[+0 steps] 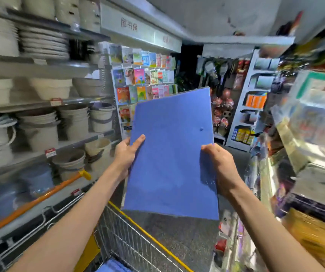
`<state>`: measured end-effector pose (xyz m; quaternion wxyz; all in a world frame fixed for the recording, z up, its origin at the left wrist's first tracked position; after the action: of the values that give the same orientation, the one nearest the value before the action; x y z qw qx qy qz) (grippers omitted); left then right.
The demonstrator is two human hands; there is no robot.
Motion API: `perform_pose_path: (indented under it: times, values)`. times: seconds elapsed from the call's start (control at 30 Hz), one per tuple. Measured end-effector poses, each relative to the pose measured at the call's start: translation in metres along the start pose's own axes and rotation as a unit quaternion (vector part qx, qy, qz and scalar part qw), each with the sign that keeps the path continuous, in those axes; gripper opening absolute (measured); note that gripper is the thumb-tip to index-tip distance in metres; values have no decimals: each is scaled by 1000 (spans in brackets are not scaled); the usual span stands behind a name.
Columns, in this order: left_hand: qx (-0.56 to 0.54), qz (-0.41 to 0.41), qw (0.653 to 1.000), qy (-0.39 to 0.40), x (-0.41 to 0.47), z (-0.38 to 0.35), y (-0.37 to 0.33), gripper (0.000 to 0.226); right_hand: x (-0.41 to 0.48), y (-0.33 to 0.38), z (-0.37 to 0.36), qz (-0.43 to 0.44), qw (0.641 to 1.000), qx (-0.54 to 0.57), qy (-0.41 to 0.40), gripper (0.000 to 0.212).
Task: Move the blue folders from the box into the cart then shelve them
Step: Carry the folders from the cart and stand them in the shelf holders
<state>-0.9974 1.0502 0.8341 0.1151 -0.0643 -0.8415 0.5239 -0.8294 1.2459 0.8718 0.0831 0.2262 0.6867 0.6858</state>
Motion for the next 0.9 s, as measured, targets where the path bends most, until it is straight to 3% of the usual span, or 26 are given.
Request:
perform_pose_path:
  times: [0.07, 0.17, 0.27, 0.5, 0.6, 0.73, 0.9]
  values:
    - [-24, -21, 999, 24, 11, -24, -12, 24, 2, 23, 10, 22, 999, -32, -12, 34]
    - [-41, -57, 996, 62, 25, -47, -25, 27, 0, 50, 24, 61, 990, -123, -33, 11]
    - [-53, -90, 989, 108, 37, -81, -36, 35, -6, 79, 38, 84, 978, -177, -68, 36]
    - [-104, -104, 966, 213, 15, -183, -61, 29, -52, 151, 84, 92, 938, -252, -221, 29]
    - [-129, -99, 956, 246, -12, -228, -68, 17, -83, 181, 111, 96, 928, -266, -242, 32]
    - [-139, -100, 938, 300, -58, -285, -81, 20, -130, 219, 149, 96, 923, -261, -267, 39]
    - [-127, -102, 918, 361, -118, -355, -91, 25, -191, 249, 203, 132, 896, -218, -363, 35]
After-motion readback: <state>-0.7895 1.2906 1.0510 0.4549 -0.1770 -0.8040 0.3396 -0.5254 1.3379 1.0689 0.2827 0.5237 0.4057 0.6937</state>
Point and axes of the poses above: each hand's wrist, its own x-axis towards the middle knuckle, its own z-axis out of the back of the hand, y = z × x, the point moved 3 cm from there along x, towards the middle knuckle, and after that the axes turned 10 degrees about -x, right-handed, at the moved point
